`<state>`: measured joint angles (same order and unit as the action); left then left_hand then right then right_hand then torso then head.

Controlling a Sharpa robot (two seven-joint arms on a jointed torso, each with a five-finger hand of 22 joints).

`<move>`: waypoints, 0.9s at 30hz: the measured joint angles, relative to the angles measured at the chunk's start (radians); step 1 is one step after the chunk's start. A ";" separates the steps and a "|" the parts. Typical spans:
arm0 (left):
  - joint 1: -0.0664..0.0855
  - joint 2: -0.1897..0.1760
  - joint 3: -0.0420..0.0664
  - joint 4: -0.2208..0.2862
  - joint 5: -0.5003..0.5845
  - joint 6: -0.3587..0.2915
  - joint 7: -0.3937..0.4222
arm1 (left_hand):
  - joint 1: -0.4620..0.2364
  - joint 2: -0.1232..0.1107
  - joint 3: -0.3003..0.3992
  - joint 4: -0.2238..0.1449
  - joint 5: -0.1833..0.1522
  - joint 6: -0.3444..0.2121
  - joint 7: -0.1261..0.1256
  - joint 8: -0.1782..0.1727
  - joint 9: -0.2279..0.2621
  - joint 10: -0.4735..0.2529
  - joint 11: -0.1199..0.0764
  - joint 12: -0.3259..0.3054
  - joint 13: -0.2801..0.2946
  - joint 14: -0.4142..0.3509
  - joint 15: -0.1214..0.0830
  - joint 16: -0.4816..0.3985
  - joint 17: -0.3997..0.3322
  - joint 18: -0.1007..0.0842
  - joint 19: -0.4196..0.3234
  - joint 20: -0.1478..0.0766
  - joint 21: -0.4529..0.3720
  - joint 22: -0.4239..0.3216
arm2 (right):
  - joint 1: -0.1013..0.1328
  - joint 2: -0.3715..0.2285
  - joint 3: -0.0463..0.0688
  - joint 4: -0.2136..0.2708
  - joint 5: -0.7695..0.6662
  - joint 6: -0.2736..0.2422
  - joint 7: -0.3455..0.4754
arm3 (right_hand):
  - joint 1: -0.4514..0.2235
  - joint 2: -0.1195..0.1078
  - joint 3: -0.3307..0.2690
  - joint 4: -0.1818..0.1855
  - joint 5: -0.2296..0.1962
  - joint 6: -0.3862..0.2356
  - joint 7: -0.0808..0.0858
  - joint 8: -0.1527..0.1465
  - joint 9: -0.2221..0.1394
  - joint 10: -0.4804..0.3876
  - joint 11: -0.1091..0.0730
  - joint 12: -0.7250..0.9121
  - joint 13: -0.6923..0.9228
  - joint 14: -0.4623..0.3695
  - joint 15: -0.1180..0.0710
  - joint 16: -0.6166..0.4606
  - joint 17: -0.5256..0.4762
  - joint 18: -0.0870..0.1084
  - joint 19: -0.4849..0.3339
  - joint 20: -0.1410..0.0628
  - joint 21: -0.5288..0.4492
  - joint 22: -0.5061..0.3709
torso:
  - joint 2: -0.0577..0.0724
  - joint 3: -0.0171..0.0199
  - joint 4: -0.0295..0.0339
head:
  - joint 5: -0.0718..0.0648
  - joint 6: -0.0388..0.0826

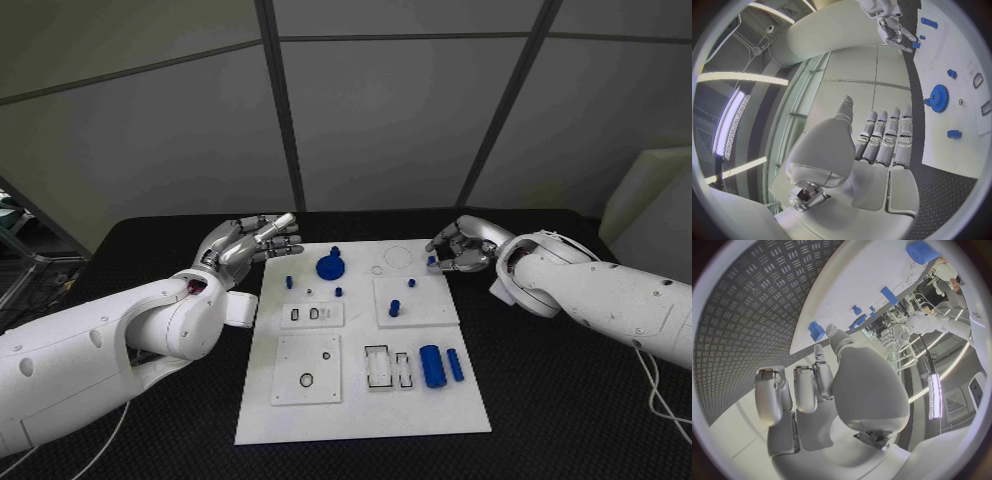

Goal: Assemble the parts on the task board

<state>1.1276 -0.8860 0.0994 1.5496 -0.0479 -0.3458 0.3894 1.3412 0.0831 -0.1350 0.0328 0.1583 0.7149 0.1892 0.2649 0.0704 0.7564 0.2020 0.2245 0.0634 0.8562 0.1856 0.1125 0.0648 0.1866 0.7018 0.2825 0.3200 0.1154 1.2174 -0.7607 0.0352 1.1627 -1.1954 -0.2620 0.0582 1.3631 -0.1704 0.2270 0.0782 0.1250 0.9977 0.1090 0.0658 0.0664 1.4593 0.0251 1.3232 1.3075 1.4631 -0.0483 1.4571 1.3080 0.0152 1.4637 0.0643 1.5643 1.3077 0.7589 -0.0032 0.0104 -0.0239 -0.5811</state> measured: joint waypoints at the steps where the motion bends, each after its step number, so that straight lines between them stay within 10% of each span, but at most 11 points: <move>1: 0.000 0.000 0.000 0.000 0.000 0.000 0.000 | 0.000 0.000 0.000 0.000 0.000 0.000 0.000 0.000 0.000 0.000 0.000 0.000 0.000 0.000 0.000 0.000 0.000 0.000 0.000 0.000 0.000 0.000 | -0.001 0.000 0.000 -0.002 -0.002 0.002 -0.003 | -0.002 0.002 0.000 0.000 0.000 0.000 0.000 0.000 0.000 0.000 0.000 0.000 0.000 0.000 0.000 0.000 0.000 0.000 0.000 0.000 0.000 0.000 | 0.000 -0.0001 0.0000 | 0.001 0.001; 27: 0.000 0.001 0.000 -0.008 0.000 0.001 -0.001 | 0.000 0.000 0.000 0.000 0.000 0.000 0.000 0.000 0.000 0.000 0.000 0.000 0.000 0.000 0.000 0.000 0.000 0.000 0.000 0.000 0.000 -0.001 | -0.007 0.018 0.000 -0.025 -0.027 0.024 -0.052 | -0.016 0.037 0.009 -0.008 0.005 0.035 0.001 0.004 0.004 0.000 0.000 0.008 0.000 0.000 0.000 0.000 0.000 0.000 0.000 0.000 0.000 0.000 | -0.001 -0.0002 0.0000 | 0.010 -0.001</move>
<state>1.1275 -0.8846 0.0994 1.5416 -0.0481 -0.3445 0.3881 1.3412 0.0831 -0.1350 0.0328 0.1583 0.7149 0.1893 0.2649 0.0705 0.7564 0.2020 0.2245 0.0634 0.8562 0.1856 0.1125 0.0649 0.1866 0.7019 0.2826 0.3200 0.1147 1.2103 -0.7431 0.0354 1.1382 -1.2225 -0.2382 0.0060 1.3475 -0.1336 0.2358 0.0703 0.1300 1.0326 0.1098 0.0695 0.0704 1.4593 0.0251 1.3311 1.3075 1.4631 -0.0483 1.4571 1.3077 0.0151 1.4637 0.0643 1.5644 1.3076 0.7582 -0.0034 0.0104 -0.0141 -0.5825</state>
